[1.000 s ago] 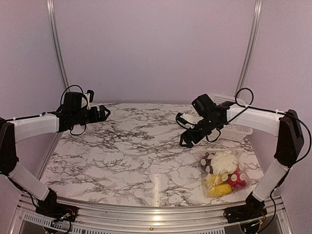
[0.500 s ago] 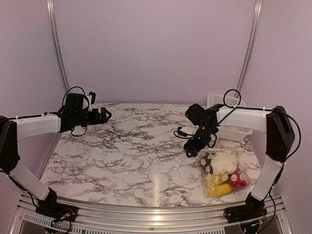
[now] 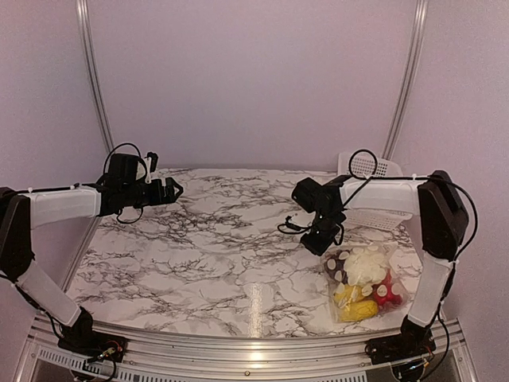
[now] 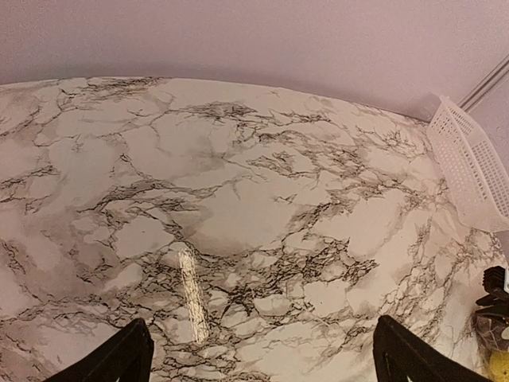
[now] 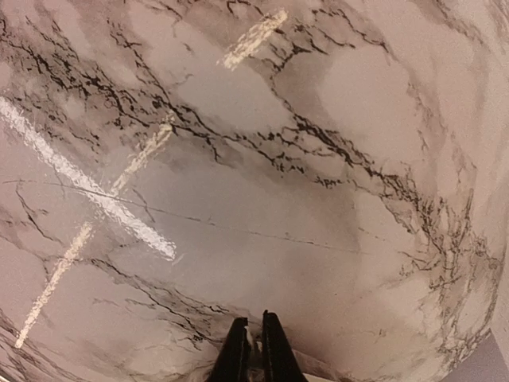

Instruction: Open the zip-top bag and remove the fake food

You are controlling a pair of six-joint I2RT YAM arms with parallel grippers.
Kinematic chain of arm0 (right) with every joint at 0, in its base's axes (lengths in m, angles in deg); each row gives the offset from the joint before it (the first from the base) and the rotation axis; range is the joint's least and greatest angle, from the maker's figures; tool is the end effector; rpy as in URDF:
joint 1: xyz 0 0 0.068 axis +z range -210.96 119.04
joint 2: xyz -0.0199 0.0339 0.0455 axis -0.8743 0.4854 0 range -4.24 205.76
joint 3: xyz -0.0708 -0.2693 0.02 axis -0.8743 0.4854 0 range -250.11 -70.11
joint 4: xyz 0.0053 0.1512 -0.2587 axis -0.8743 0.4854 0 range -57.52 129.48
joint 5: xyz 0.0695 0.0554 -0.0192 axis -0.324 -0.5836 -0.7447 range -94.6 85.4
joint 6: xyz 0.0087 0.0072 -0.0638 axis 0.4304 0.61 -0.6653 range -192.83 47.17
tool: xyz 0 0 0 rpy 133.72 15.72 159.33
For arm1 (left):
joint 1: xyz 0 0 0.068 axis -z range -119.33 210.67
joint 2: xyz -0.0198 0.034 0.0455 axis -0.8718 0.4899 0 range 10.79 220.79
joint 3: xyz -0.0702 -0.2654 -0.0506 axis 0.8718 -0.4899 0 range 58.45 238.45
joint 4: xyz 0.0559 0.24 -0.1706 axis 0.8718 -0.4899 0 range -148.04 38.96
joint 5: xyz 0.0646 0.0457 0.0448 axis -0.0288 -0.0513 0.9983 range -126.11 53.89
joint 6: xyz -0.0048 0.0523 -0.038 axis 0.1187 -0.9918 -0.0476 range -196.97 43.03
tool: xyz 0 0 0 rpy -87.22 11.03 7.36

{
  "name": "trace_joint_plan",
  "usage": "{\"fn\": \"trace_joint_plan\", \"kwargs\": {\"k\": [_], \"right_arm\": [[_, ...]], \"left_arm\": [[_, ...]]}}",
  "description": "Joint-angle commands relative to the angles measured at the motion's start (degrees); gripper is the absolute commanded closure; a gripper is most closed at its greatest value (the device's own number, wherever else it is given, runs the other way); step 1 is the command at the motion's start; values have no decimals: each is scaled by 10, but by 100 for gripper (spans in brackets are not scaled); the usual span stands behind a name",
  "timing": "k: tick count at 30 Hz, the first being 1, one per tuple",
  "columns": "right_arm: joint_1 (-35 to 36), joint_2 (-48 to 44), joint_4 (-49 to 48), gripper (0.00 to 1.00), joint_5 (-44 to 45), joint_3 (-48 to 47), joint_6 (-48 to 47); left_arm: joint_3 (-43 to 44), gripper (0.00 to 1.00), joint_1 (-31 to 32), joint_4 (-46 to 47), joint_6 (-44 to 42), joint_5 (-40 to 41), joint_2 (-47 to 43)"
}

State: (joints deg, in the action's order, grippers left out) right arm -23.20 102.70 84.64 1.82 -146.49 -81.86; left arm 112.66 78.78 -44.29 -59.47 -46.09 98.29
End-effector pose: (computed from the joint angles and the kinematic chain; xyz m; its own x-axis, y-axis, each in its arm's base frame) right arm 0.3126 0.2348 0.1556 -0.6807 -0.7246 -0.1076 -0.7131 0.6891 -0.1294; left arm 0.3685 -0.1298 0.2219 -0.5414 -0.1345 -0.8299 0.3048 0.8886 -0.3428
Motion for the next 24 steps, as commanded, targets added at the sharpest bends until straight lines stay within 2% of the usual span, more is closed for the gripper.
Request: {"fn": "trace_joint_plan", "kwargs": {"k": [1, 9, 19, 23, 24], "right_arm": [[12, 18, 2, 100, 26, -43, 17], [54, 55, -75, 100, -21, -162, 33], [75, 225, -173, 100, -187, -450, 70], [80, 293, -196, 100, -252, -552, 87], [80, 301, -201, 96, -264, -565, 88]], "left_arm": [[5, 1, 2, -15, -8, -1, 9], [0, 1, 2, 1, -1, -11, 16], [-20, 1, -4, 16, 17, -26, -3], [-59, 1, -49, 83, 84, -101, -6], [-69, 1, -58, 105, 100, -120, -5]]}}
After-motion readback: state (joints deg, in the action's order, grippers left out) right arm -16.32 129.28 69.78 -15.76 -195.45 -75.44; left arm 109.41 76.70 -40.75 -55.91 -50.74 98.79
